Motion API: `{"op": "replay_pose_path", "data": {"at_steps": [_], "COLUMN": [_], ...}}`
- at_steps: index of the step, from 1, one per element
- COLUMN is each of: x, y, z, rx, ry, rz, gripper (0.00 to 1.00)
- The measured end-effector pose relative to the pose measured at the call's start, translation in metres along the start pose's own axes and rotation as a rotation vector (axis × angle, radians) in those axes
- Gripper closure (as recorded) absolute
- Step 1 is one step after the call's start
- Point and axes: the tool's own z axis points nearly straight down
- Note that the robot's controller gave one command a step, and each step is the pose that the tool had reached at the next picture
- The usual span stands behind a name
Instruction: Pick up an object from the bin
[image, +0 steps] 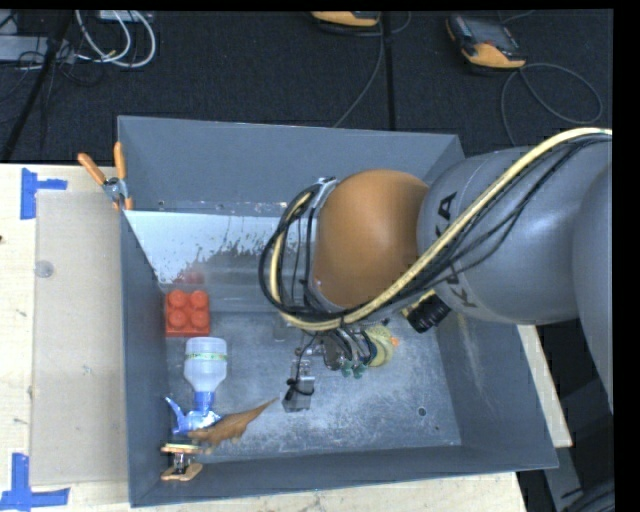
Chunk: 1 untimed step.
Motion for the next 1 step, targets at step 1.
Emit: {"op": "replay_pose_path", "data": {"at_steps": [1], "x": [-0.0016], "y": [-0.0009], "z": [-0.0046], "rx": [-0.001], "ry": [-0.008], "rz": [0.004], "gripper": [0.00]}}
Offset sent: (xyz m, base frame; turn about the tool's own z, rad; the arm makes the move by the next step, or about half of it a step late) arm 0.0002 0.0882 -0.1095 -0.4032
